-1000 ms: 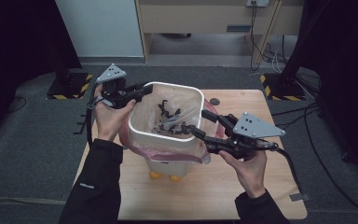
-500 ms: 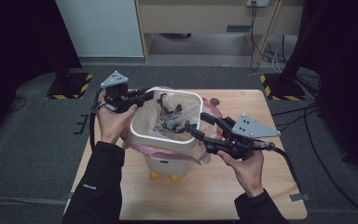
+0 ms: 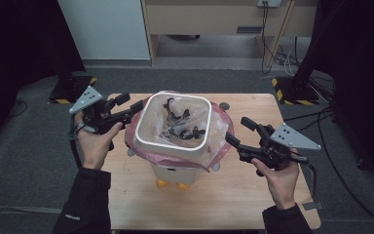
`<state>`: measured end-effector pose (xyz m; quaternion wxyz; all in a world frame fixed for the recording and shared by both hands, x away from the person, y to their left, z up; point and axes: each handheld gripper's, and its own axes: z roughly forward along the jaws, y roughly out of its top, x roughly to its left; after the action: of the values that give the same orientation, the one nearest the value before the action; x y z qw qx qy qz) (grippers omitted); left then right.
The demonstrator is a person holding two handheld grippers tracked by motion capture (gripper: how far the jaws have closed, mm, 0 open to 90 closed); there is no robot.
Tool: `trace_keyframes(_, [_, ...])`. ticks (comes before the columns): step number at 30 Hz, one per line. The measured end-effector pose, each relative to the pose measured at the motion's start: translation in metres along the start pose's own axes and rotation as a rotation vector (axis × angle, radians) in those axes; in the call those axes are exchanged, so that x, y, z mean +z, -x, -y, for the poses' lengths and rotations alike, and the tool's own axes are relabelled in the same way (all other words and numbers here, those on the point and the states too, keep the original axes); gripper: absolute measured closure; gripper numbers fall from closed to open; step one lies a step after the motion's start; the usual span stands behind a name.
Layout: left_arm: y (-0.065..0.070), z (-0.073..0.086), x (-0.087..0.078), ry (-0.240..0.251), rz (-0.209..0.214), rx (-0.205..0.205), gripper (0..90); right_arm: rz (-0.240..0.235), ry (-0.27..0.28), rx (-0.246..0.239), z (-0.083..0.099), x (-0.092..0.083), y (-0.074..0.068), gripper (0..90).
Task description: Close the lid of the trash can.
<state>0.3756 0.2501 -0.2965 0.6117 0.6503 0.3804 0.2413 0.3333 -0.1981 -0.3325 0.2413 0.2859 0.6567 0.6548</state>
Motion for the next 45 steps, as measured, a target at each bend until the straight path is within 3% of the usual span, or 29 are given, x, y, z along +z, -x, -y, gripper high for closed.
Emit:
trace_keyframes(2, [-0.003, 0.008, -0.013, 0.03, -0.01, -0.004, 32.3, 0.019, -0.008, 0.021, 0.009, -0.005, 0.006, 25.6])
trace_keyframes(6, [-0.009, 0.03, -0.04, 0.035, -0.054, -0.015, 29.0, 0.053, -0.033, 0.049, 0.029, -0.015, 0.015, 24.0])
trace_keyframes(10, [-0.022, 0.055, -0.065, 0.029, -0.123, -0.079, 27.0, 0.083, -0.055, 0.084, 0.049, -0.024, 0.022, 22.5])
trace_keyframes(14, [-0.029, 0.082, -0.076, -0.039, -0.164, -0.076, 25.3, 0.111, -0.105, 0.096, 0.069, -0.029, 0.028, 21.7])
trace_keyframes(17, [-0.033, 0.106, -0.077, -0.093, -0.172, -0.085, 25.1, 0.125, -0.119, 0.11, 0.082, -0.032, 0.032, 21.2])
trace_keyframes(22, [-0.039, 0.142, -0.071, -0.233, -0.212, -0.069, 24.1, 0.153, -0.166, 0.139, 0.107, -0.039, 0.039, 20.7])
trace_keyframes(24, [-0.041, 0.153, -0.069, -0.271, -0.225, -0.058, 22.6, 0.173, -0.212, 0.148, 0.117, -0.04, 0.043, 20.2])
trace_keyframes(28, [-0.046, 0.177, -0.063, -0.328, -0.227, -0.081, 20.9, 0.221, -0.294, 0.146, 0.138, -0.043, 0.051, 19.2])
trace_keyframes(33, [-0.055, 0.209, -0.056, -0.452, -0.218, -0.108, 20.0, 0.281, -0.387, 0.133, 0.161, -0.051, 0.064, 17.1])
trace_keyframes(35, [-0.057, 0.218, -0.054, -0.492, -0.231, -0.087, 19.4, 0.323, -0.441, 0.093, 0.169, -0.056, 0.07, 16.4])
trace_keyframes(38, [-0.057, 0.228, -0.051, -0.553, -0.252, -0.03, 18.1, 0.363, -0.499, 0.08, 0.178, -0.061, 0.078, 14.6])
trace_keyframes(41, [-0.053, 0.232, -0.049, -0.572, -0.228, -0.037, 17.5, 0.372, -0.536, 0.089, 0.185, -0.063, 0.083, 13.0])
trace_keyframes(45, [-0.051, 0.235, -0.045, -0.595, -0.219, -0.006, 15.8, 0.385, -0.568, 0.079, 0.19, -0.063, 0.087, 11.7])
